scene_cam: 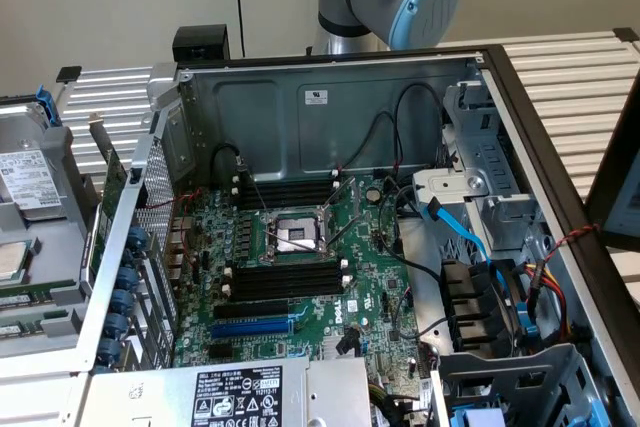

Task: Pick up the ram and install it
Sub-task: 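Pick up the ram and move it above insertion slot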

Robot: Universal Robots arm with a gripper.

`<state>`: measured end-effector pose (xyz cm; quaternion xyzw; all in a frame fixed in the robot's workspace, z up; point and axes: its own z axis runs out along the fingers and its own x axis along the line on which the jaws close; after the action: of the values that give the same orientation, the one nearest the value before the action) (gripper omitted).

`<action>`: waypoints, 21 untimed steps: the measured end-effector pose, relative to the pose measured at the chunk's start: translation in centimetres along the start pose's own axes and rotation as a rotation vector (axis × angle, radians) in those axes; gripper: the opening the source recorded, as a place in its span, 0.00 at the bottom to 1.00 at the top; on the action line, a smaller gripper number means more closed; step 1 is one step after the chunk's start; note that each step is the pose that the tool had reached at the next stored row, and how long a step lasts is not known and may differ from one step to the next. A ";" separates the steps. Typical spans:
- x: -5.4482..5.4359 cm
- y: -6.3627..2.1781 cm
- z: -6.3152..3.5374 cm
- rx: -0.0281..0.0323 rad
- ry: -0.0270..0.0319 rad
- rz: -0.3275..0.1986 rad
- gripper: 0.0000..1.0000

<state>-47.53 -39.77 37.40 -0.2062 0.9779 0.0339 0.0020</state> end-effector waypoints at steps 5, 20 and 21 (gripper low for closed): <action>0.0 0.00 0.00 -0.0017 0.0061 -0.092 0.11; 0.0 0.00 0.00 -0.0066 0.0239 -0.363 0.11; 0.0 0.00 0.00 -0.0069 0.0251 -0.382 0.11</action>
<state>-47.53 -39.77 37.40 -0.3884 0.9208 0.0337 -0.0045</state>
